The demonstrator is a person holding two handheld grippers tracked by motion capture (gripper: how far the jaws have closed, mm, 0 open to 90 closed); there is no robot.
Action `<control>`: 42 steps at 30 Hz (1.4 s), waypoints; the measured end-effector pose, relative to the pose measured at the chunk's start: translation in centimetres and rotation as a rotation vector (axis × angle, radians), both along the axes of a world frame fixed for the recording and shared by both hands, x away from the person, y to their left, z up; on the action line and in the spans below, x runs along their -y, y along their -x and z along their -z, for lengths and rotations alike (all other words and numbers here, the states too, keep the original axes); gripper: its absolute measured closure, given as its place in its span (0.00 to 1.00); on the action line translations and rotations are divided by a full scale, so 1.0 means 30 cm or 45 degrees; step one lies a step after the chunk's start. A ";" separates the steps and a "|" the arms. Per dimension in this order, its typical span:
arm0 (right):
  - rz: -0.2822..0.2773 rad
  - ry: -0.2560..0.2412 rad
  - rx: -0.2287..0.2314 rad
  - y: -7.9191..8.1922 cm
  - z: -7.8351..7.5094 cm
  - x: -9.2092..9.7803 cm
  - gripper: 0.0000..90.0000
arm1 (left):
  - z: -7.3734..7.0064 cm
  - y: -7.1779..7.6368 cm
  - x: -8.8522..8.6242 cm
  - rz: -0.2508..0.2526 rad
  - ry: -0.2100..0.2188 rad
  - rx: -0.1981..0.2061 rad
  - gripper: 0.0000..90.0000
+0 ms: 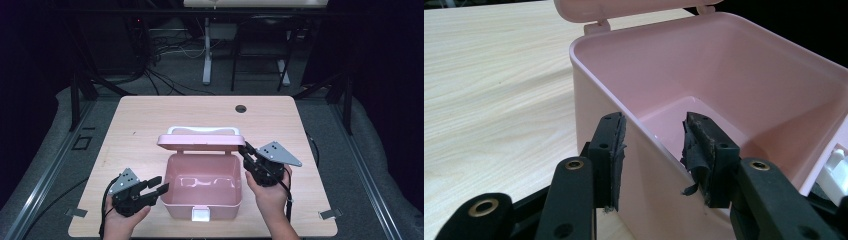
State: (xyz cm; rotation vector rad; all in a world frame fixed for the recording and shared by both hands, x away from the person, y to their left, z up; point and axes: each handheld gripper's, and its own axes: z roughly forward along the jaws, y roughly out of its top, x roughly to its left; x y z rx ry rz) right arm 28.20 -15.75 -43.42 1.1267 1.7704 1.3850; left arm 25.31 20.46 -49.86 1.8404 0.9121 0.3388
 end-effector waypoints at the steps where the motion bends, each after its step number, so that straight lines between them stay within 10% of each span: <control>1: 0.007 0.005 0.001 -0.003 -0.001 -0.003 0.89 | 0.000 0.000 0.000 -0.001 -0.001 0.003 0.66; 24: 0.078 0.065 -0.002 -0.072 -0.025 -0.021 0.94 | 0.014 -0.006 0.008 0.001 0.020 -0.013 0.67; 42: 0.087 0.045 -0.111 -0.186 -0.052 -0.020 0.95 | 0.020 -0.003 0.005 -0.001 0.050 -0.028 0.67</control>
